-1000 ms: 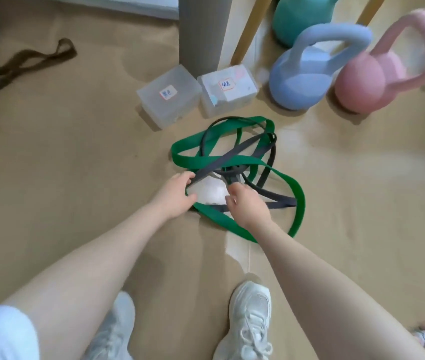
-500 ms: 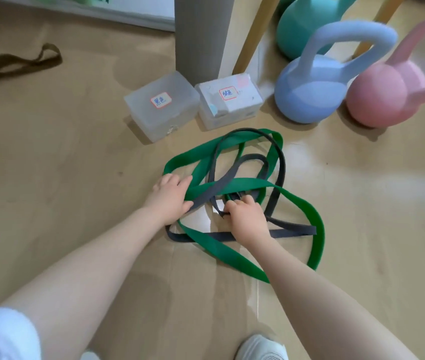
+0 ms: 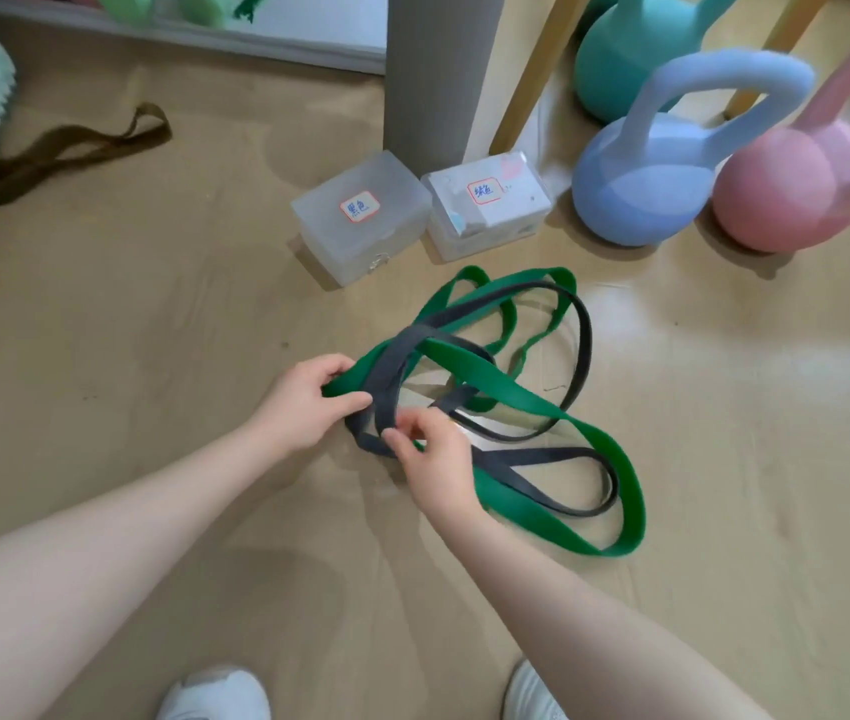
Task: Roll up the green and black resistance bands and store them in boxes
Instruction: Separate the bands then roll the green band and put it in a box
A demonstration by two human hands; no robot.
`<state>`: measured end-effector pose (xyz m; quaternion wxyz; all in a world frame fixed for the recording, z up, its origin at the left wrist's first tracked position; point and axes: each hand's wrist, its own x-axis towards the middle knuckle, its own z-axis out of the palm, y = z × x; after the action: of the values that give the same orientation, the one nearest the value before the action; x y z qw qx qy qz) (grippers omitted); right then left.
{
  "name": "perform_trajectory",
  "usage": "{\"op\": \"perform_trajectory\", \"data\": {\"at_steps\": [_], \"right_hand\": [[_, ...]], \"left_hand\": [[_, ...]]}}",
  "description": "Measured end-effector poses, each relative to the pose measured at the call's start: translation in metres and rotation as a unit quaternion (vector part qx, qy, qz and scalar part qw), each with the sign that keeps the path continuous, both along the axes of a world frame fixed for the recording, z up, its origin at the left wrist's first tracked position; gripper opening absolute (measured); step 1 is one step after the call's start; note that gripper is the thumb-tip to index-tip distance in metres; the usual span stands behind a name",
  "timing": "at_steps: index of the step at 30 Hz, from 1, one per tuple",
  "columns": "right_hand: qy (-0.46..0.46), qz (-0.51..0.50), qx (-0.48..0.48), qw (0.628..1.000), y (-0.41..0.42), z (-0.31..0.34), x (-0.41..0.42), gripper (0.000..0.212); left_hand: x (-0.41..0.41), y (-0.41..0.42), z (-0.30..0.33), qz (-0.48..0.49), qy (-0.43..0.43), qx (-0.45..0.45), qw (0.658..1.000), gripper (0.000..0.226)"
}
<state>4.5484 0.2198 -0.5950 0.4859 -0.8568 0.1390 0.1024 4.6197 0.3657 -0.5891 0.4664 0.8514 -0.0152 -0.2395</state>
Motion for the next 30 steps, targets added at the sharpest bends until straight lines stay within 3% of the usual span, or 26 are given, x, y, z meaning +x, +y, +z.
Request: {"op": "perform_trajectory", "data": {"at_steps": [3, 6, 10, 12, 14, 18, 22, 24, 27, 30], "right_hand": [[-0.039, 0.149, -0.097, 0.983, 0.008, 0.006, -0.004, 0.016], [-0.1, 0.108, -0.202, 0.968, -0.015, 0.012, 0.01, 0.018], [0.031, 0.064, -0.214, 0.974, -0.064, -0.005, 0.038, 0.039], [0.11, 0.108, -0.218, 0.964, -0.076, -0.022, 0.043, 0.048], [0.13, 0.145, -0.246, 0.95, -0.08, -0.037, 0.044, 0.051], [0.046, 0.148, -0.304, 0.94, -0.073, -0.039, 0.048, 0.039], [-0.032, 0.244, -0.4, 0.883, -0.081, -0.029, 0.04, 0.026], [-0.002, 0.208, -0.366, 0.907, -0.1, -0.019, 0.039, 0.017], [0.124, 0.122, -0.289, 0.942, -0.13, -0.004, 0.038, 0.023], [0.159, -0.089, -0.046, 0.982, -0.148, 0.02, 0.036, 0.019]], "left_hand": [[-0.007, 0.019, -0.001, -0.009, 0.017, 0.06, 0.998, 0.036], [-0.018, 0.021, -0.012, 0.001, 0.025, 0.127, 0.992, 0.041], [-0.022, 0.022, -0.018, 0.007, 0.008, 0.185, 0.983, 0.04], [-0.021, 0.025, -0.02, 0.018, 0.003, 0.156, 0.988, 0.039], [-0.022, 0.027, -0.021, 0.013, -0.006, 0.113, 0.994, 0.036], [-0.021, 0.026, -0.024, 0.036, 0.002, 0.112, 0.993, 0.035], [-0.017, 0.026, -0.032, 0.014, 0.035, 0.15, 0.988, 0.026], [-0.014, 0.027, -0.034, -0.033, 0.027, 0.148, 0.988, 0.018], [-0.01, 0.018, -0.029, -0.033, -0.012, 0.103, 0.994, 0.016], [0.0, -0.002, -0.014, 0.079, -0.08, 0.062, 0.992, 0.017]]}}
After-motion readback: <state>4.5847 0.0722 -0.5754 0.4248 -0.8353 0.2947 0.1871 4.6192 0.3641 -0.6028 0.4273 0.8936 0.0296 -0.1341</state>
